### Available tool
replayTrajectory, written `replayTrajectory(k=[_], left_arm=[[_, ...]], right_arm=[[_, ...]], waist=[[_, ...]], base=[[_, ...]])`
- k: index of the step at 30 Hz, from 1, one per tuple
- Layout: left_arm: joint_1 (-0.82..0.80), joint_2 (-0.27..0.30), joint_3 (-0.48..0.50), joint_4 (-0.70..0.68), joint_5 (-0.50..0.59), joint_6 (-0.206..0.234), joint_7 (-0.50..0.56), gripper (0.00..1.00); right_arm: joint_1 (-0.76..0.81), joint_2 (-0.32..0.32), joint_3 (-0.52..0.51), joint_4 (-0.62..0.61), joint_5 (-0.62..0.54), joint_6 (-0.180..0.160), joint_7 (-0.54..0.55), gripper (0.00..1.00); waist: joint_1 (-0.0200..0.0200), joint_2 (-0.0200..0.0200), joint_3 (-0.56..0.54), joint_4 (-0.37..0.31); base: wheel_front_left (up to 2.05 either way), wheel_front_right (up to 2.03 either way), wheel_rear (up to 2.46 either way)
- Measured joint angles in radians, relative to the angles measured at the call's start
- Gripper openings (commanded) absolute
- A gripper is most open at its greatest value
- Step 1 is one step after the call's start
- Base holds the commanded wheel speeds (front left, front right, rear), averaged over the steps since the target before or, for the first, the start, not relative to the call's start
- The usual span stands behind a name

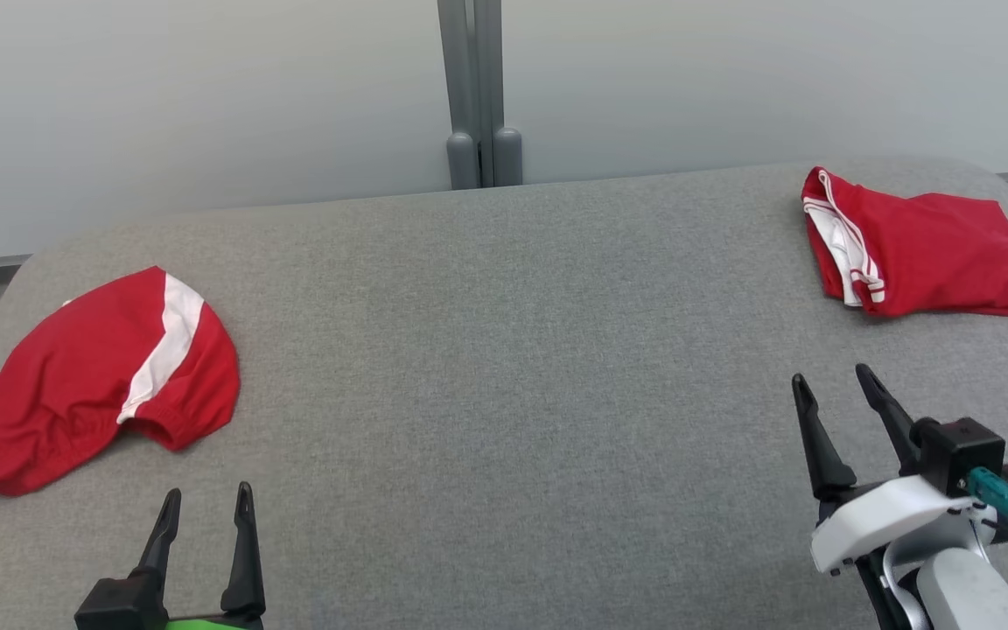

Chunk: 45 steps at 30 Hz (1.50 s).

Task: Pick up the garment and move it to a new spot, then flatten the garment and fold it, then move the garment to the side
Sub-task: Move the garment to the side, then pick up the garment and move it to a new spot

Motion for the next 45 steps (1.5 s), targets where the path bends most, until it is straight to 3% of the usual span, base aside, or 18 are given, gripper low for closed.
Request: replayTrajectory(k=[16,37,45], left_arm=[[-0.001,0.008,-0.003,0.04,0.008,-0.01,0.0,1.0],[-0.007,0.021,-0.003,0.057,0.012,-0.015,0.0,1.0],[-0.017,0.036,0.0,0.055,0.017,-0.015,0.0,1.0]], right_arm=[[0.242,0.119,-0.08,-0.184,-0.046,0.0,0.017,1.0],[0.262,0.133,-0.117,-0.235,-0.09,0.0,0.018,1.0],[0.265,0.138,-0.11,-0.226,-0.084,0.0,0.018,1.0]], waist=[[0.0,0.0,-0.062,0.04],[0.0,0.0,-0.07,0.04],[0.0,0.0,-0.073,0.074]], base=[[0.0,0.0,0.0],[0.0,0.0,0.0],[0.0,0.0,0.0]])
